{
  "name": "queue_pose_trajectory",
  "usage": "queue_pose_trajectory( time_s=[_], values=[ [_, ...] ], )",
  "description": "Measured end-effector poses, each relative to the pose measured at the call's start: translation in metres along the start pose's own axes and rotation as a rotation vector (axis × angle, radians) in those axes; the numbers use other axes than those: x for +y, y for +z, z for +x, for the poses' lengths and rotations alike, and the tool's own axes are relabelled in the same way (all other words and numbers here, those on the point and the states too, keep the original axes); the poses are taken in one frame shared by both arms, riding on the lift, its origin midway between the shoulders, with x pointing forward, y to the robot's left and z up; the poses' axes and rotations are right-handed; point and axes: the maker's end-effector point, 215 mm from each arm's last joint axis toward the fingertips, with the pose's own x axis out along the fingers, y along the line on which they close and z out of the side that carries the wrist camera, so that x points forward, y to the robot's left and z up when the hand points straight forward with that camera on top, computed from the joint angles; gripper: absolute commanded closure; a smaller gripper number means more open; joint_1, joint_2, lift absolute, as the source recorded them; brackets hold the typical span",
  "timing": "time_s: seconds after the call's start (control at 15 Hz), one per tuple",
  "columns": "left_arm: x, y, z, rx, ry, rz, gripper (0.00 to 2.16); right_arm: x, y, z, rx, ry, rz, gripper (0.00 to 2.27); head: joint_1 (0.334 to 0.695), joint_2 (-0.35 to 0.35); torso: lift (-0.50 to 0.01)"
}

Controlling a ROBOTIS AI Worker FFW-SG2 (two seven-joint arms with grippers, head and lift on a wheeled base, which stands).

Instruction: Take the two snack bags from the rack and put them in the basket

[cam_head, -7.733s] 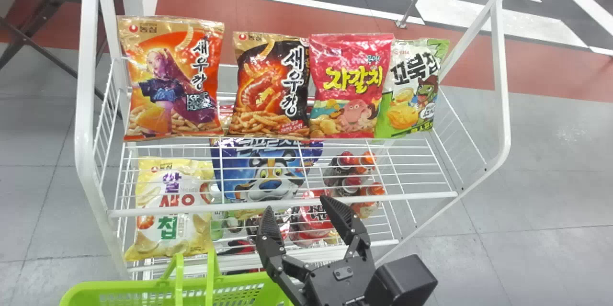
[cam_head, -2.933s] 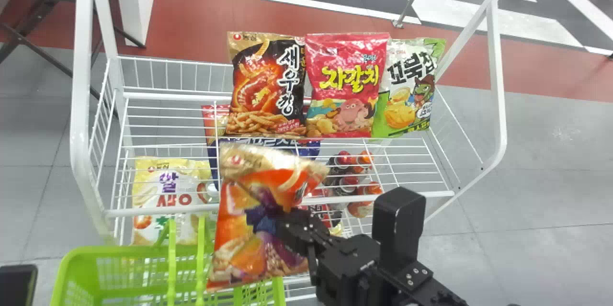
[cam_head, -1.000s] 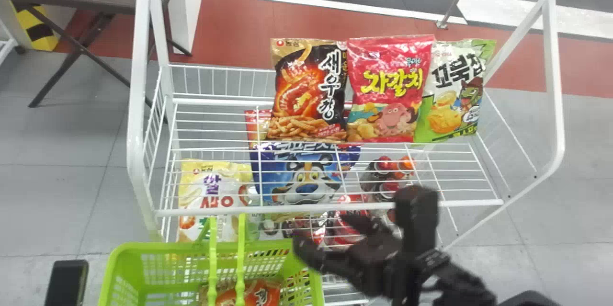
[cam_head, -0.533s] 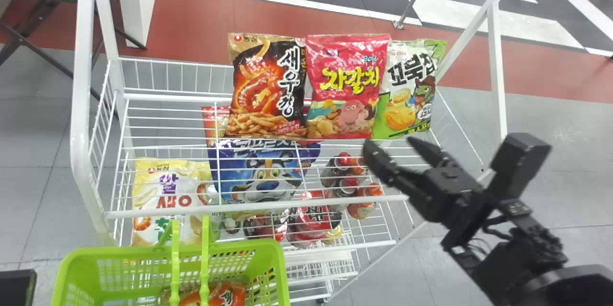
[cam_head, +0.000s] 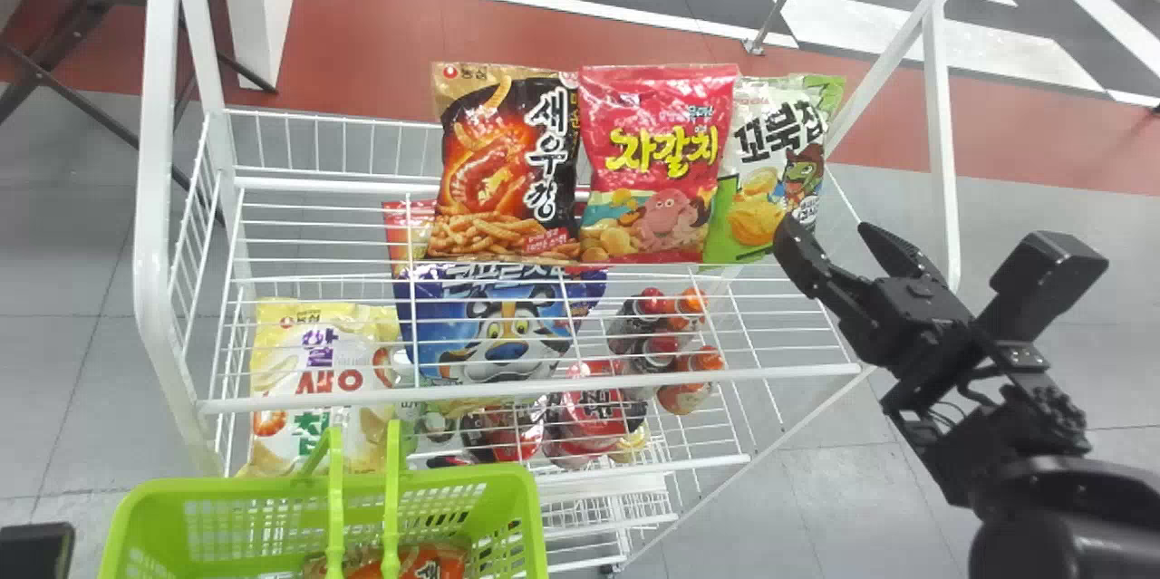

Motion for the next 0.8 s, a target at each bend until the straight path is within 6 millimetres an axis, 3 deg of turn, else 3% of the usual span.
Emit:
queue_pose_trajectory(
  time_s=[0.33, 0.8],
  values=[
    [-0.002, 0.002, 0.003, 0.03, -0.002, -0.001, 1.88, -0.03, -0.017, 0.037, -0.001, -0.059, -0.012, 0.09, 0.695, -0.35, -0.011],
    [0.004, -0.004, 0.006, 0.058, 0.006, -0.02, 1.88, -0.023, -0.013, 0.118, 0.023, -0.063, -0.055, 0.09, 0.695, -0.35, -0.011]
  ],
)
